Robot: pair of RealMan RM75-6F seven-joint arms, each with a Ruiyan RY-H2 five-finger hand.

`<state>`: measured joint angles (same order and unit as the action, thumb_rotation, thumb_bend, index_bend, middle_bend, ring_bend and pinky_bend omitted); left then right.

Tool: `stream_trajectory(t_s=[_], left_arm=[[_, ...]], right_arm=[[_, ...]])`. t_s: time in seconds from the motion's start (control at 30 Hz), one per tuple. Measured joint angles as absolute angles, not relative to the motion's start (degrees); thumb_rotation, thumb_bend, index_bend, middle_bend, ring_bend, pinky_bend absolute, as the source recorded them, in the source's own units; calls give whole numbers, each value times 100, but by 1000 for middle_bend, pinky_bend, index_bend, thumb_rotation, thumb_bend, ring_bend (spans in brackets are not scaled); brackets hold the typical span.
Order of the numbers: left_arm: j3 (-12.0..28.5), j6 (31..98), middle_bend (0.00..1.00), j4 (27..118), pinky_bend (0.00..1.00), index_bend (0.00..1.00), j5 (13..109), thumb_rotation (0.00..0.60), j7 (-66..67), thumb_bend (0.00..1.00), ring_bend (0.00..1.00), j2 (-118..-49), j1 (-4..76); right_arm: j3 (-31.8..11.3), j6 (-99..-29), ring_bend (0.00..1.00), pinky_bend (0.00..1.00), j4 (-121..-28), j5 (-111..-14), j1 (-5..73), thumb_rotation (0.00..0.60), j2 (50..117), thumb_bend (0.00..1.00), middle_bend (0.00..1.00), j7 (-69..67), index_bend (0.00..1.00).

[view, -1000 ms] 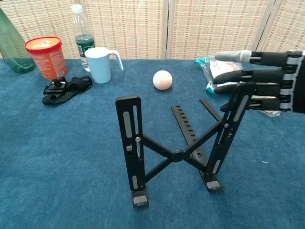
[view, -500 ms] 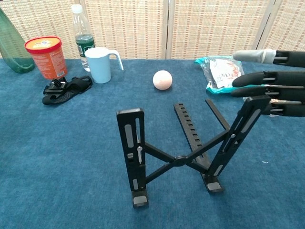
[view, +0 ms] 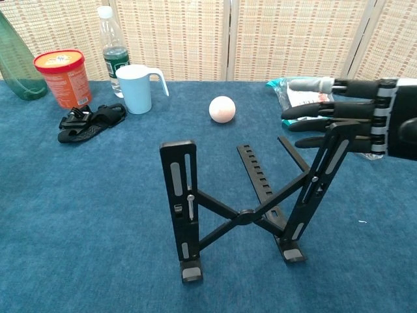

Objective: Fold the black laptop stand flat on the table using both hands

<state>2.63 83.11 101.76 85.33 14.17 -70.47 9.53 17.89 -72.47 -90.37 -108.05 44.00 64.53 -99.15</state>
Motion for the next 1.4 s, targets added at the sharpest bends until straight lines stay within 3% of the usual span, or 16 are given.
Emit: stream_trajectory(t_s=[0.27,0.93,1.4], left_arm=[[256,8314,11,10187,0,88,8519,600,1439,187,0,-7035,936],[258,8270,11,10170,0,88,8510,600,1445,187,0,-7058,949],[265,8250,11,10179,0,88,8503,600,1461,187,0,-7057,962]], right_arm=[[1651,-6886,60,1,-8798,-10701,4608,600,6830,0,180,-9950,11],[2035,-6775,60,1,-8518,-10763,4628,600,7201,0,179,-10568,0],[2267,-6825,60,105,-8347,-10778,4607,600,7334,12,179,-10950,0]])
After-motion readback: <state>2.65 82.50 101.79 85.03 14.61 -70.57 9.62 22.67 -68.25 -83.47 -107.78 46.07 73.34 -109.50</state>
